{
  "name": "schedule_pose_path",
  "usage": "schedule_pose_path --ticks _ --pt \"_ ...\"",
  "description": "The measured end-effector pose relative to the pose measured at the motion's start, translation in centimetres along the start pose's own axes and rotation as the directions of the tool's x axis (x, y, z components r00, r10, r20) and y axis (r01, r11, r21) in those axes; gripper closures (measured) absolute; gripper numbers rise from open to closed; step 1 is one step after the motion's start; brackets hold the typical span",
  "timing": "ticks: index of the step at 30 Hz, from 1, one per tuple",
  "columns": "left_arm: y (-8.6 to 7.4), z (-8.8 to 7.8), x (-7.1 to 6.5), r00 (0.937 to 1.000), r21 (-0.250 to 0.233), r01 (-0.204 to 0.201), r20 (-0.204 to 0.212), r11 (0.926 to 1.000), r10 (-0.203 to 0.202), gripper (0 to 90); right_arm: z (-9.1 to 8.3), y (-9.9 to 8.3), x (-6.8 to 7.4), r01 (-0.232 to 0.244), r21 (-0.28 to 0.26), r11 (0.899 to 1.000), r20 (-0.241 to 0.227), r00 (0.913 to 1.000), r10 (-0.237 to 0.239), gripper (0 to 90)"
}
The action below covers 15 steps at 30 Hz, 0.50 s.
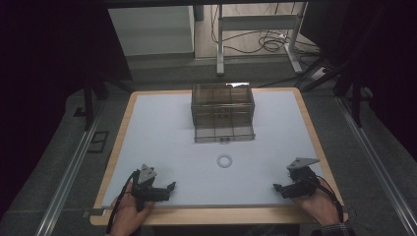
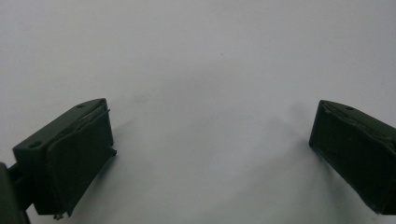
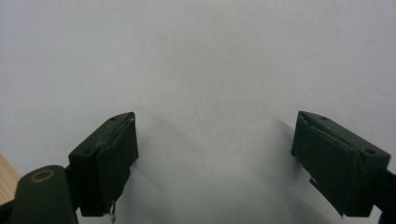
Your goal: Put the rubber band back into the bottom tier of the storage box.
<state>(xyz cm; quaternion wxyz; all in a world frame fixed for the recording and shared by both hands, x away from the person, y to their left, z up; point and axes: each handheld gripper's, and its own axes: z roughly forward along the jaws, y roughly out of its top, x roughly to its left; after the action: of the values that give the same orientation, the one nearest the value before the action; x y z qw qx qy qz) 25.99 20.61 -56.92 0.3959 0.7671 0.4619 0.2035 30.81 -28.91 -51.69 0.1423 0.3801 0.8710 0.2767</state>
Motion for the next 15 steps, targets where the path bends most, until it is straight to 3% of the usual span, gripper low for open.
schedule_pose_path --ticks 9,15 --pt "0.0 0.0 0.0 1.0 0.0 0.0 0.0 1.0 0.0 0.0 0.0 0.05 -0.03 0.003 0.004 1.0 -0.001 1.0 -0.003 14.3" --pt "0.0 0.01 0.0 1.0 0.0 0.0 0.0 1.0 0.0 0.0 0.03 0.51 -0.03 0.008 0.035 0.999 -0.002 1.0 -0.007 14.7"
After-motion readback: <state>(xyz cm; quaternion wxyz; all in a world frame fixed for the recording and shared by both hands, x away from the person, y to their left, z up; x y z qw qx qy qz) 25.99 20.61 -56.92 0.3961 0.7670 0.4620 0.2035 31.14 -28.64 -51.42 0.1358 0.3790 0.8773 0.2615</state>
